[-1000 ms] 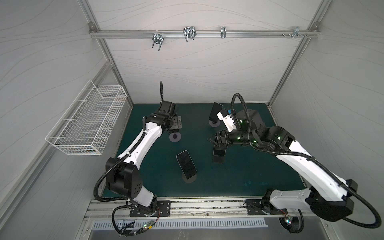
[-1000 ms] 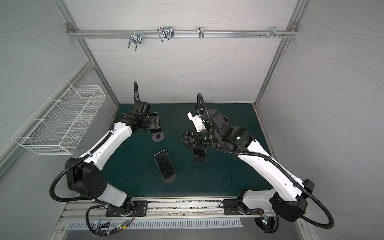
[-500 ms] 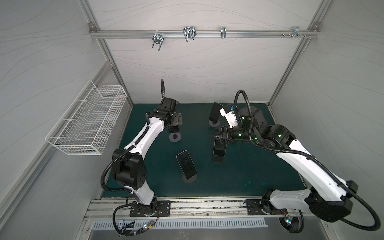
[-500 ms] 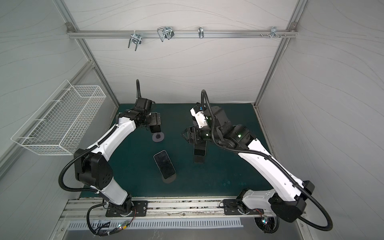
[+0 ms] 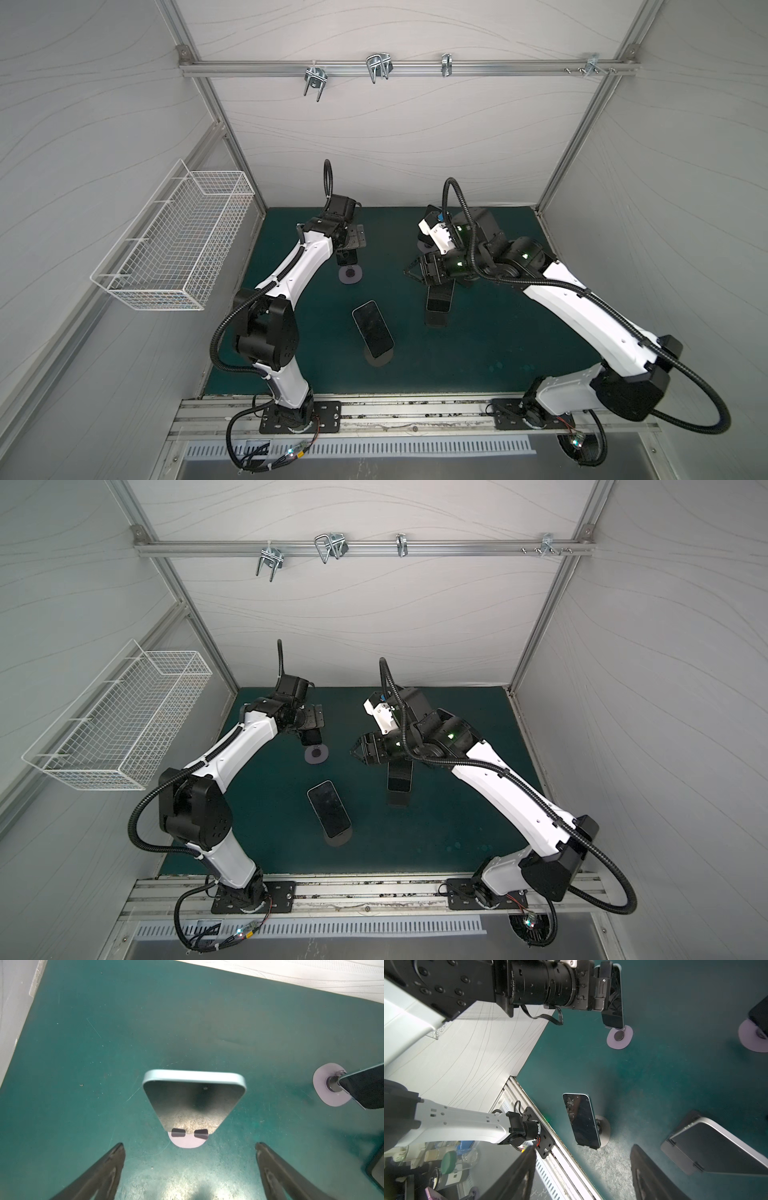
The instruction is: Remove the phone from the phone stand
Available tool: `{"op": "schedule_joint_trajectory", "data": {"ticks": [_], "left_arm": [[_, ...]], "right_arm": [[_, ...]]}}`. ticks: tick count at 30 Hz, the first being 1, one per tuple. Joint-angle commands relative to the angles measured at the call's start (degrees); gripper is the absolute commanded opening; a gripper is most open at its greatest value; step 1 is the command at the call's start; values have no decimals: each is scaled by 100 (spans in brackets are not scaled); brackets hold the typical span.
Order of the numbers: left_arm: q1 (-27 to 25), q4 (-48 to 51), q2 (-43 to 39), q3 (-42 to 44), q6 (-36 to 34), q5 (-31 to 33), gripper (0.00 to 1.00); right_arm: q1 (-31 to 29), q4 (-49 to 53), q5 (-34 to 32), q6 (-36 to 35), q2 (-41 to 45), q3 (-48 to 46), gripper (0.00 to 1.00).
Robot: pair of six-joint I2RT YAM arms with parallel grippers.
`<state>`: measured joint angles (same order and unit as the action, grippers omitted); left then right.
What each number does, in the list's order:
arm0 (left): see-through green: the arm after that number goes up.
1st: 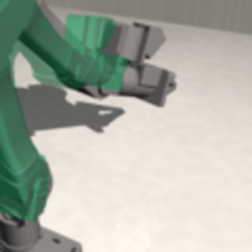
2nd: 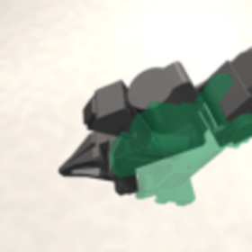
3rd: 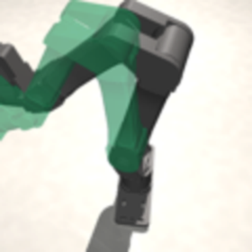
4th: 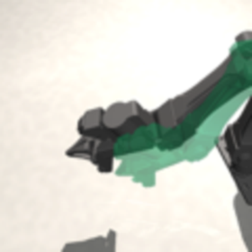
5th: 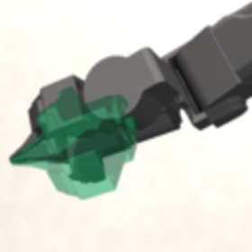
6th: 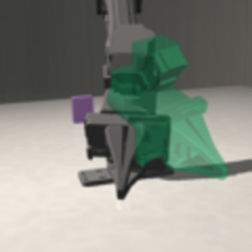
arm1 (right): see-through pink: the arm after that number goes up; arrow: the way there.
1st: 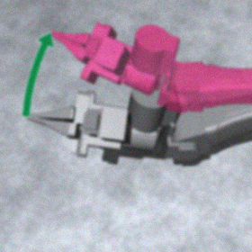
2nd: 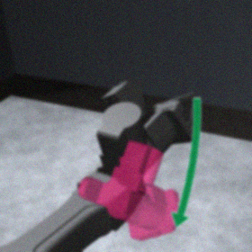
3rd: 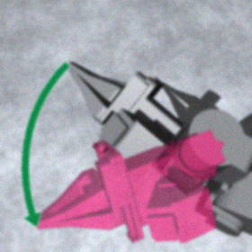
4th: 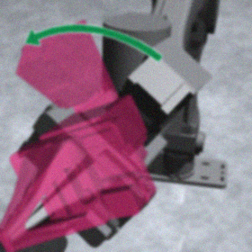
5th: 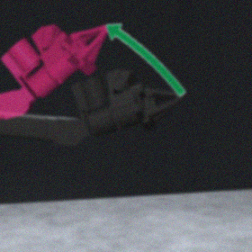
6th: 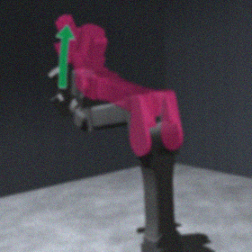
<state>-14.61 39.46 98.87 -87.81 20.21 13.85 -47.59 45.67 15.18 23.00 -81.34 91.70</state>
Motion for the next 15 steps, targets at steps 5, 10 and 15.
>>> {"op": "schedule_joint_trajectory", "data": {"ticks": [5,10,15], "left_arm": [[37,-244,373,-422,-8,152,99],[37,-352,492,-455,-6,35,99],[37,-370,600,-526,-46,151,99]], "right_arm": [[20,-45,275,134,-239,279,72],[18,-186,169,69,-432,287,73],[22,-321,93,37,-779,459,72]]}}
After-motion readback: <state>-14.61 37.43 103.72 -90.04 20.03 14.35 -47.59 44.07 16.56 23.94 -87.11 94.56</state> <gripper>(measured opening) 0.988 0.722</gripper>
